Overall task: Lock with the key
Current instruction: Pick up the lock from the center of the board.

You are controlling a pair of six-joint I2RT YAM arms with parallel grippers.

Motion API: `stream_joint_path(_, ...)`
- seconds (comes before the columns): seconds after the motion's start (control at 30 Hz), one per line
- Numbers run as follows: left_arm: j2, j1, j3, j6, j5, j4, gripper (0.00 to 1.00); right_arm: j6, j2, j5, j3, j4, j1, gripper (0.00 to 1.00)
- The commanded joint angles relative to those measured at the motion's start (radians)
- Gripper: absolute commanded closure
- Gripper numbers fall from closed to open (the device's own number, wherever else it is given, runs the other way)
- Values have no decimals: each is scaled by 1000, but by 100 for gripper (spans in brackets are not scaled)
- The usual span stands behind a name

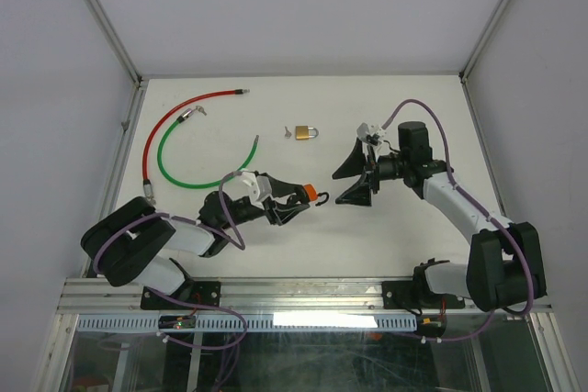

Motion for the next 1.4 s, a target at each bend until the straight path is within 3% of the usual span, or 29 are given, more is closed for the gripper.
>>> stream_joint_path(0.0, -46, 16, 18, -31, 132, 112, 79, 2, -6, -60, 10, 57, 32, 11)
stream_joint_path(0.2, -88, 29, 30, -80, 160, 160, 79, 39, 30, -46, 16, 71, 66, 30)
stream_joint_path(0.5, -101, 35, 34, -124, 158, 210, 79, 140, 39, -59, 4, 153, 92, 44)
stream_joint_path(0.7, -112, 39, 36, -132, 123, 210, 79, 112, 31, -83, 0, 140, 104, 54)
stream_joint_path(0.97, -127, 46, 33, -142, 108, 215, 79, 41, 31, -105, 13, 74, 121, 60)
stream_joint_path(1.37, -124, 47, 42, -157, 116, 218, 79, -16, 30, -139, 32, 17, 131, 83)
